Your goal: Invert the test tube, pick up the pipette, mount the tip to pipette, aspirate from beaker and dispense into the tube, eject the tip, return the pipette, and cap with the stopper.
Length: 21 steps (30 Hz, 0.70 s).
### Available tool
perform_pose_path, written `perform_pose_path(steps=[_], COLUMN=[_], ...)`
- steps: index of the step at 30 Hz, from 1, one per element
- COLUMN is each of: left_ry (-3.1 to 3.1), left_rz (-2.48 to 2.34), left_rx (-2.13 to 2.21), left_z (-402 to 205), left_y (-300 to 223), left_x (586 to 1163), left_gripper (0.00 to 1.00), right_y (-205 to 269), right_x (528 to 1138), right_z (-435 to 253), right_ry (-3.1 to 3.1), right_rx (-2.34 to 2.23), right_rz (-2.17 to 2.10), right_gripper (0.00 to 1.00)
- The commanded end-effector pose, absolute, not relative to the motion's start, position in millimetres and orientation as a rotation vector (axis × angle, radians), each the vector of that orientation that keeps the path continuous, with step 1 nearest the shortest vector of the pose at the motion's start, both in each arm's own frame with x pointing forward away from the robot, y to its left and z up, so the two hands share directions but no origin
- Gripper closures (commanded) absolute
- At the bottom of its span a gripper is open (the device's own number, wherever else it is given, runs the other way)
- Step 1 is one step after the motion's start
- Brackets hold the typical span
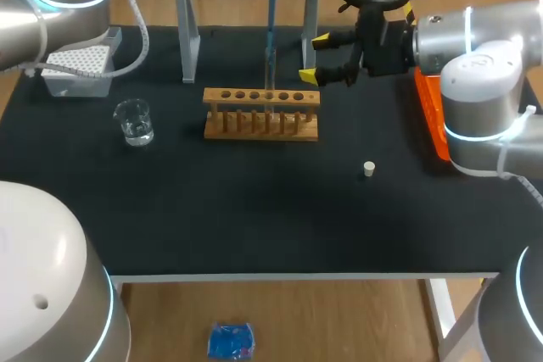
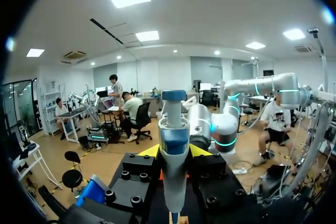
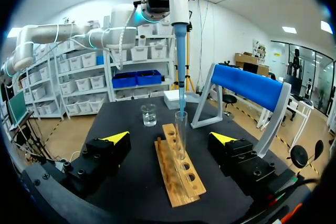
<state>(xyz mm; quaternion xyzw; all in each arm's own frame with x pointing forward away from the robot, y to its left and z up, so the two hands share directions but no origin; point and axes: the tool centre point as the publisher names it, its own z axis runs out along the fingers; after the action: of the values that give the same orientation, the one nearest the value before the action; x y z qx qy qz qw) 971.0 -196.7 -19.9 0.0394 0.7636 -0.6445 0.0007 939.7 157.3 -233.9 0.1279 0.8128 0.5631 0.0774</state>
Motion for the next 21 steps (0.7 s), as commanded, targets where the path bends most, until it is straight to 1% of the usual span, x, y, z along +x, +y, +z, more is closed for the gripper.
perform_pose_path(steps=[1,21], left_ry=[2.397,2.38], left_rz=[-2.018,-2.0], left_rx=[0.12,0.12], left_z=[-18.0,-8.2], left_y=[-197.1,-196.1], left_x=[969.5,968.3], left_gripper=[1.0,1.0], right_y=[157.8,157.8], right_x=[939.7,939.7], right_z=[-234.3,-234.3], right_ry=[2.433,2.433], right_rx=[0.384,0.384], right_rz=[1.687,1.687], right_gripper=[0.0,0.0])
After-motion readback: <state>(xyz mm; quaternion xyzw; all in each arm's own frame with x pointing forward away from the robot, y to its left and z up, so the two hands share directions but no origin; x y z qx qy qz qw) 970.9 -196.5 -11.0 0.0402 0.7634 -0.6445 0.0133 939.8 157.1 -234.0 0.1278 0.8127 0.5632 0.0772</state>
